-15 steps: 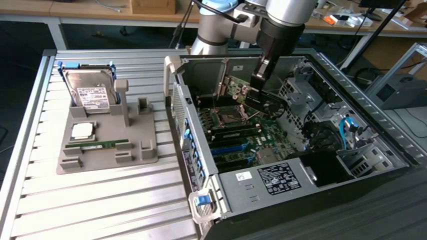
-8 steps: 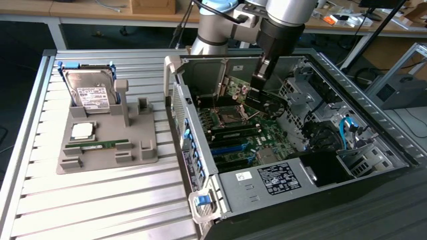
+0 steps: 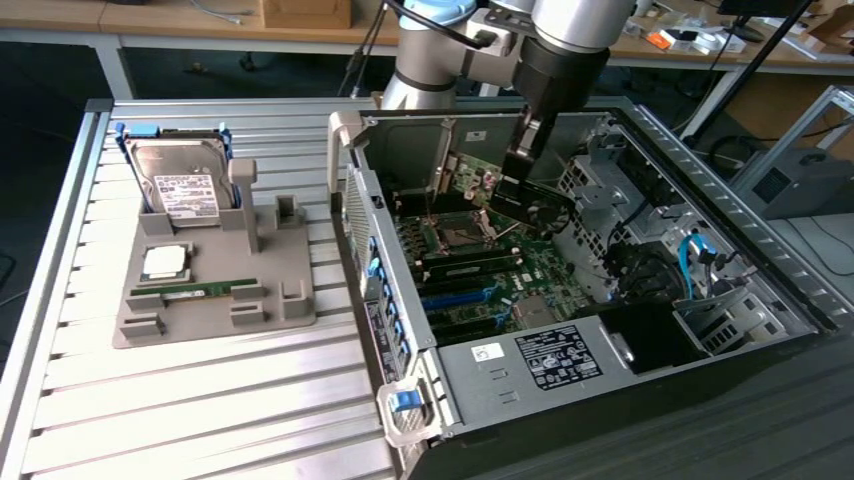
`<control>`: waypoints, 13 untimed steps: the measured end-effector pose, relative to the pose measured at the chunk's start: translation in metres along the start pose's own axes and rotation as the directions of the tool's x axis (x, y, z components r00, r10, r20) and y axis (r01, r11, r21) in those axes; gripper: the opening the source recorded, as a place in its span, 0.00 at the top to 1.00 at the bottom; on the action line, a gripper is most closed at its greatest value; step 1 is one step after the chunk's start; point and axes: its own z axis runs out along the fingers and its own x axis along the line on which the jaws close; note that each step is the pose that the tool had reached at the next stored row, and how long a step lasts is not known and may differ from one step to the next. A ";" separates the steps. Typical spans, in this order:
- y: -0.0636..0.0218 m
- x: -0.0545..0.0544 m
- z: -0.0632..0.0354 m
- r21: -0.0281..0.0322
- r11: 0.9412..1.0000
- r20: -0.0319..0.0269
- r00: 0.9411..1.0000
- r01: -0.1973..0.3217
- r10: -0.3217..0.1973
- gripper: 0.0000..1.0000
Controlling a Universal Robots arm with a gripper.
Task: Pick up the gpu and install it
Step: 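Insert the gpu into the slot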
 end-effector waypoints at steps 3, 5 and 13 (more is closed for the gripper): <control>0.0000 0.000 0.0000 0.000 1.000 0.000 1.000 0.008 -0.008 0.73; 0.0000 0.000 0.0000 0.000 1.000 0.000 1.000 0.014 -0.014 0.73; 0.0000 0.000 0.0003 -0.002 0.997 0.001 0.997 0.077 -0.077 0.73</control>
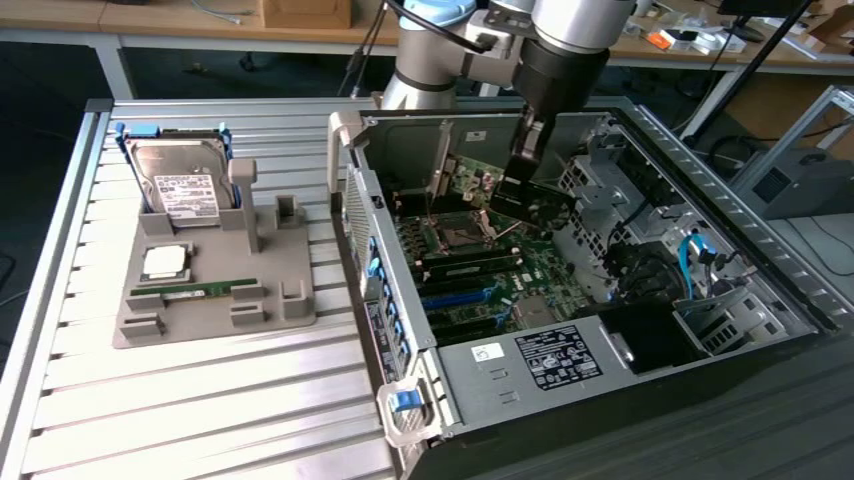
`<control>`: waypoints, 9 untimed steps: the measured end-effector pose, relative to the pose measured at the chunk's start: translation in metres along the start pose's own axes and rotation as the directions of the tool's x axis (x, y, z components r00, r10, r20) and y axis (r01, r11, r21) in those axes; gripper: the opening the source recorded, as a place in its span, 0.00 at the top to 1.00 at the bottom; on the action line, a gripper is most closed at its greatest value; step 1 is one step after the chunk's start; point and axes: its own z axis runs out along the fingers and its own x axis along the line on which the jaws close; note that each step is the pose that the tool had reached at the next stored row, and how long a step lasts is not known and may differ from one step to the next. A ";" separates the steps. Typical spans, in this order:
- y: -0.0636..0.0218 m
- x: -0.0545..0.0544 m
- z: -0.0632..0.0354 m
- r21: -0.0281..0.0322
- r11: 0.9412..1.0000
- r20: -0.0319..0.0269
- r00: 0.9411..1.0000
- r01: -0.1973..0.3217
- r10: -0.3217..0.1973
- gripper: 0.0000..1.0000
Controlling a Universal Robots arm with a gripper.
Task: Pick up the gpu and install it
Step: 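Insert the gpu into the slot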
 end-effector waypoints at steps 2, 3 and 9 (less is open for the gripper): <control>0.0000 0.000 0.0001 -0.001 1.000 0.000 1.000 0.018 -0.018 0.73; 0.0000 0.000 0.0001 -0.001 1.000 0.000 1.000 0.023 -0.023 0.73; 0.0000 0.000 0.0001 -0.001 0.999 0.001 0.999 0.038 -0.038 0.73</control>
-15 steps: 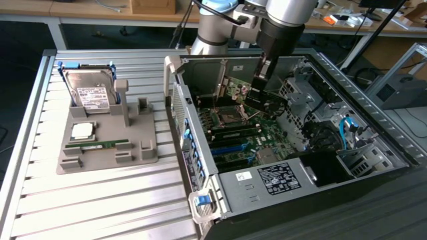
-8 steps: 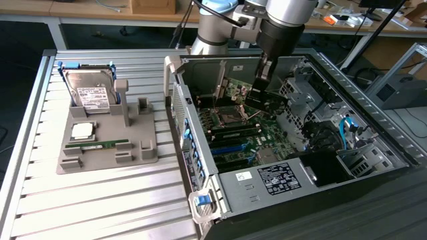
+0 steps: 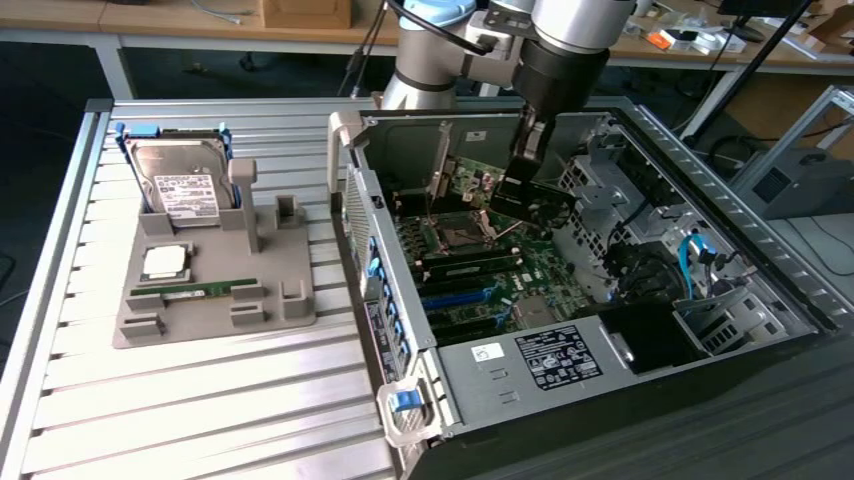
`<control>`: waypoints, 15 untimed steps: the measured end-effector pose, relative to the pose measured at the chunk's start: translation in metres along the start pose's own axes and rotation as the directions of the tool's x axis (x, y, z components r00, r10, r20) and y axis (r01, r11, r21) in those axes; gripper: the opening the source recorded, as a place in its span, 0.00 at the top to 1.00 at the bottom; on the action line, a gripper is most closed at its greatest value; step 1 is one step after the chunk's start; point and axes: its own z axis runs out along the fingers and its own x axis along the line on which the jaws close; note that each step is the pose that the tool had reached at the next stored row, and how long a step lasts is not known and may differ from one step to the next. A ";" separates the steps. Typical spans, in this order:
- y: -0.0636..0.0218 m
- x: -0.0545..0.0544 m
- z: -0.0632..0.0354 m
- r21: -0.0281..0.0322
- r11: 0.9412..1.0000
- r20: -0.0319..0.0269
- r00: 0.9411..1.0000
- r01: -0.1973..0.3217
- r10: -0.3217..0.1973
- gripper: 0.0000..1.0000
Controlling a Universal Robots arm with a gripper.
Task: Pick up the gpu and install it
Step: 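Insert the gpu into the slot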
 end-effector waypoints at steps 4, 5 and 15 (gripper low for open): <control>0.0000 0.000 0.0000 0.000 1.000 0.000 1.000 0.009 -0.009 0.73; 0.0000 0.000 0.0000 0.000 1.000 0.000 1.000 0.012 -0.012 0.73; 0.0000 0.000 0.0001 -0.001 0.999 0.001 0.999 0.040 -0.040 0.73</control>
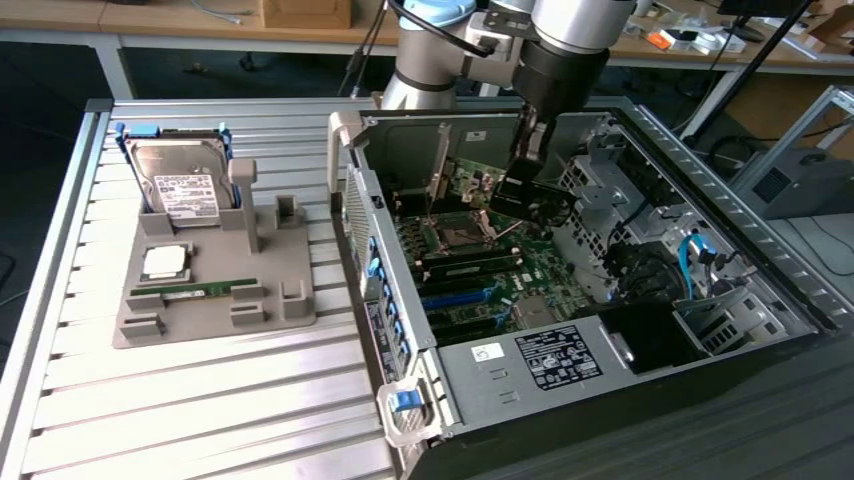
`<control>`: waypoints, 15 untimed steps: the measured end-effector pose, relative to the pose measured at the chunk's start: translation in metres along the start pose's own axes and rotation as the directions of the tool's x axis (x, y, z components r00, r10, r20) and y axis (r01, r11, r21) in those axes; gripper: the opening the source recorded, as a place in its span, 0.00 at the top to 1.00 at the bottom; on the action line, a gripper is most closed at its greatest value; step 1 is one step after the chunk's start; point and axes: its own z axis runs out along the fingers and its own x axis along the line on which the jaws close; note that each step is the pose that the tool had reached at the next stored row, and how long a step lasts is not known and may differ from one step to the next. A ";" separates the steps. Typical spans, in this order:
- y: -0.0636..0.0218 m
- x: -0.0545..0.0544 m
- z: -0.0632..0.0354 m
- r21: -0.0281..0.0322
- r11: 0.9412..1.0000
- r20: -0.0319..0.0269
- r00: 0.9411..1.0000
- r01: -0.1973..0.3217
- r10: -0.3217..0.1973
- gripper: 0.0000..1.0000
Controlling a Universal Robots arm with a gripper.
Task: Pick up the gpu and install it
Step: 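Insert the gpu into the slot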
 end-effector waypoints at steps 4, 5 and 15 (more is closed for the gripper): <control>0.0000 0.000 0.0000 0.000 1.000 0.000 1.000 0.012 -0.012 0.73; 0.0000 0.000 0.0000 0.000 1.000 0.000 1.000 0.014 -0.014 0.73; 0.0000 0.000 0.0000 -0.001 0.999 0.001 0.999 0.038 -0.038 0.73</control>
